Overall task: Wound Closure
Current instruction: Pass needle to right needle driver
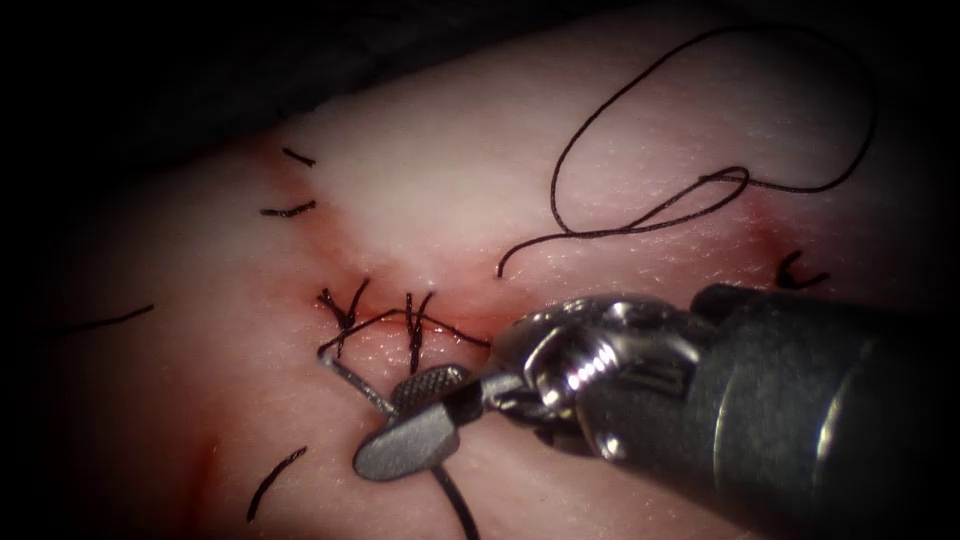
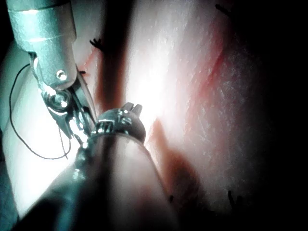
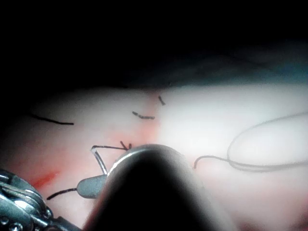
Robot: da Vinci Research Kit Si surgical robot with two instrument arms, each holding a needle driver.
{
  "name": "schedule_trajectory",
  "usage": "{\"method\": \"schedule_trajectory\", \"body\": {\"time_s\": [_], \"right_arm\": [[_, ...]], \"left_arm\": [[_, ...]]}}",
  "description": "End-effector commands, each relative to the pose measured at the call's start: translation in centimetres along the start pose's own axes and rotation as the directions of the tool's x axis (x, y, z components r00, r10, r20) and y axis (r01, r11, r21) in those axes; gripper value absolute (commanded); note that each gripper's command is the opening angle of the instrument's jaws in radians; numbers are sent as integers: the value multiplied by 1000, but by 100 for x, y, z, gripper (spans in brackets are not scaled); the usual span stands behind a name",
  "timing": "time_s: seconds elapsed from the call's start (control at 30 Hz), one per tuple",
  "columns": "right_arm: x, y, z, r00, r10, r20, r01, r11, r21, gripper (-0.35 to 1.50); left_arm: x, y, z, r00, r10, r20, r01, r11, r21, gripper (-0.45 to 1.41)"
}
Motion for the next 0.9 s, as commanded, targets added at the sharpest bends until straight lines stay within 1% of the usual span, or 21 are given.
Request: {"method": "schedule_trajectory", "body": {"time_s": [0.03,0.13,0.3,0.33,0.37,0.4,0.43,0.47,0.53,0.57,0.67,0.7,0.77,0.8,0.83,0.87,0.9], "right_arm": [[12,-5,13,1000,-8,6,8,1000,14,118],[13,-5,16,999,-28,21,27,999,41,103],[15,-6,20,998,-57,40,54,996,69,96],[15,-5,20,996,-64,55,60,996,73,81],[15,-5,20,996,-64,55,60,996,73,81],[15,-5,19,995,-67,74,62,996,69,42],[15,-4,18,993,-68,95,62,996,59,-8],[14,-4,18,990,-73,118,68,997,45,-35],[13,-2,18,984,-89,151,85,996,29,-35],[14,-1,18,984,-88,154,86,996,21,-35],[15,1,18,980,-85,183,86,996,0,-35],[16,4,15,979,-83,187,86,996,-5,-35],[19,7,12,980,-88,177,91,996,-11,-35],[22,13,7,986,-88,141,90,996,-6,-35],[24,15,4,988,-88,124,89,996,-2,-35],[26,18,1,991,-81,102,81,997,6,-35],[28,22,-3,995,-73,72,72,997,8,-35]], "left_arm": [[-1,-9,5,1000,0,-1,0,1000,4,-45],[-1,-9,5,1000,6,-2,-6,1000,6,-45],[-1,-8,4,1000,12,0,-12,1000,6,-45],[-2,-8,4,1000,18,0,-18,1000,6,-45],[-2,-8,4,1000,18,0,-18,1000,6,-45],[-2,-8,4,1000,18,-1,-18,1000,9,-45],[-2,-8,3,1000,18,-1,-18,1000,9,-45],[-2,-8,3,1000,23,-1,-23,1000,11,-45],[-2,-7,3,1000,24,-2,-24,1000,11,-45],[-2,-7,2,1000,29,-2,-29,999,14,-45],[-3,-6,0,997,74,-3,-74,997,24,-45],[-6,-5,-2,993,115,-19,-114,992,48,-45],[-9,-5,-6,986,166,-36,-162,982,94,-45],[-13,-6,-10,984,163,-70,-154,981,119,-45],[-14,-7,-10,983,163,-87,-153,981,117,-45],[-16,-7,-11,984,141,-113,-128,985,112,-8],[-18,-9,-12,986,53,-155,-38,995,95,34]]}}
